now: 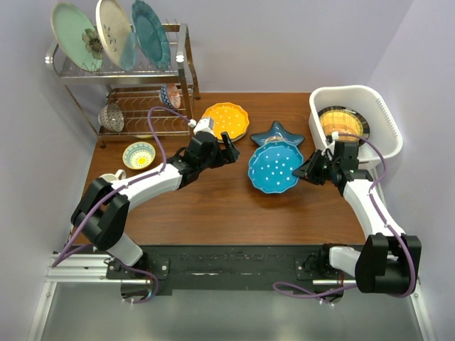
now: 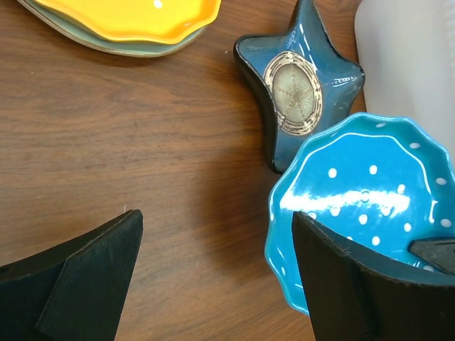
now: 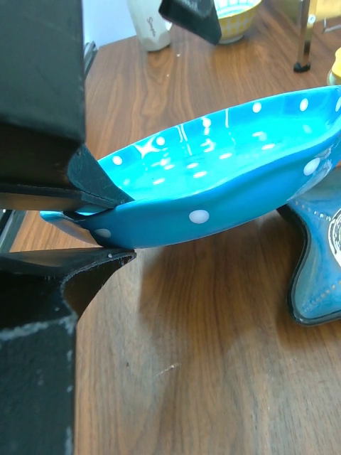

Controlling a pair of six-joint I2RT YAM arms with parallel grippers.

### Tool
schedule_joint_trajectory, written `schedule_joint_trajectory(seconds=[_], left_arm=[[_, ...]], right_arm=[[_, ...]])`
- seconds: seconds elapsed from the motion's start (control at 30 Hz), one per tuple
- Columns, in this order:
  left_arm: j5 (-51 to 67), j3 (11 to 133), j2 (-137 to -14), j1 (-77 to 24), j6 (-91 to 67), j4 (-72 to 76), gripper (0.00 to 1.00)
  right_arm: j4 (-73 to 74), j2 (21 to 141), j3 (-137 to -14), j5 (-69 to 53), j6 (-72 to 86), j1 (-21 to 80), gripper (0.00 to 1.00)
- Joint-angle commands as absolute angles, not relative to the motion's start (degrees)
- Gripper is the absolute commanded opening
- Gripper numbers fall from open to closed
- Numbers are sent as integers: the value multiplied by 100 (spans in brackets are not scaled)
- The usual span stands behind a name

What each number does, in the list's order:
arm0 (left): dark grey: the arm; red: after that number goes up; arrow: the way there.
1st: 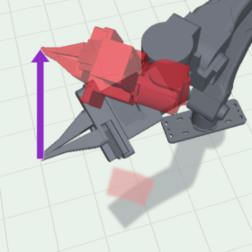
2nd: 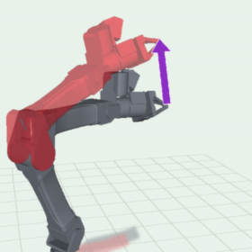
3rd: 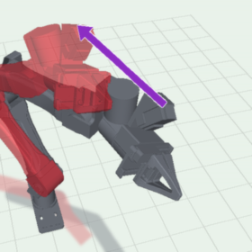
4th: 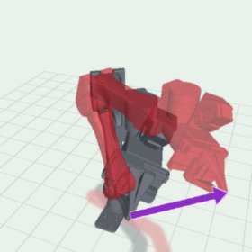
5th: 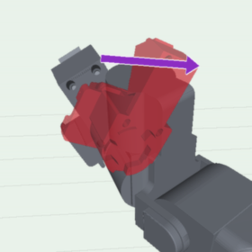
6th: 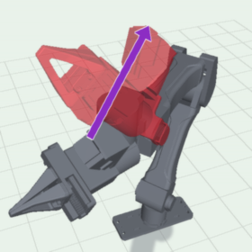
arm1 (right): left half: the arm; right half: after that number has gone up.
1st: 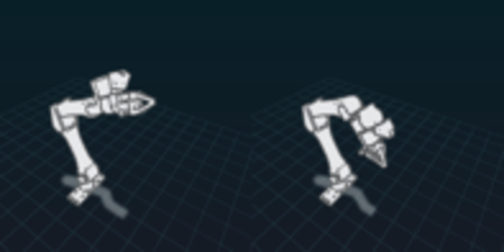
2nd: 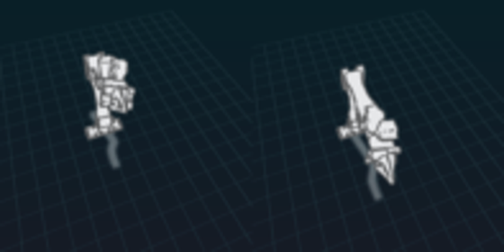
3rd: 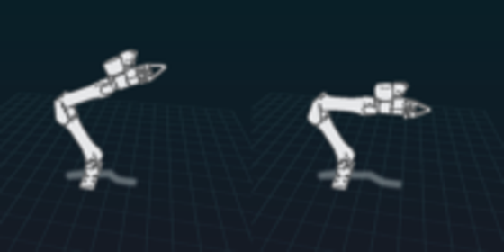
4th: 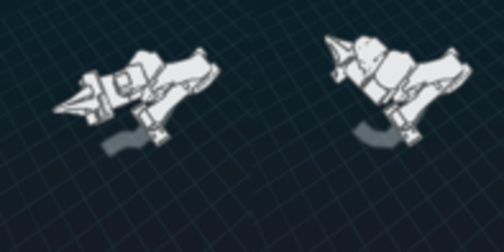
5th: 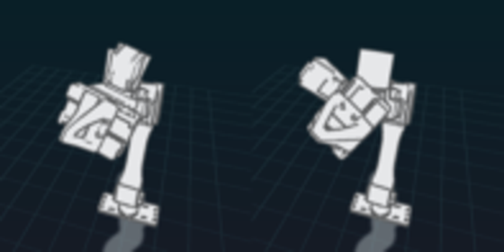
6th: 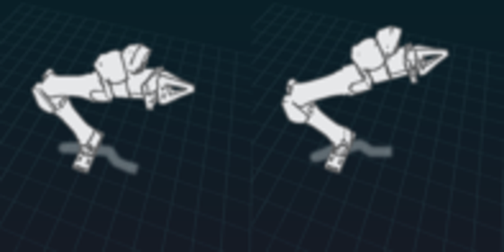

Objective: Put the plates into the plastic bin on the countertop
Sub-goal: Place the plate in the plastic bin.

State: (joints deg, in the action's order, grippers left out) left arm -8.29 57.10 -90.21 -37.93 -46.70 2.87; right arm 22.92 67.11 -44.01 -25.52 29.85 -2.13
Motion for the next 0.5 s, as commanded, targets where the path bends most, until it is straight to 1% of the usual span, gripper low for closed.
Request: schedule_joint_trajectory(seconds=[0.0,0.17,0.47], left_arm=[[-1019,5854,-8965,-3762,-4597,299,90],[-1178,5827,-8947,-3762,-4685,228,90],[-1116,5941,-9176,-3744,-4650,167,89]], right_arm=[[1775,6407,-4790,-3225,3331,-272,0],[1872,6320,-4930,-3270,3375,-351,0],[1855,6433,-5273,-3533,3498,-667,0]])
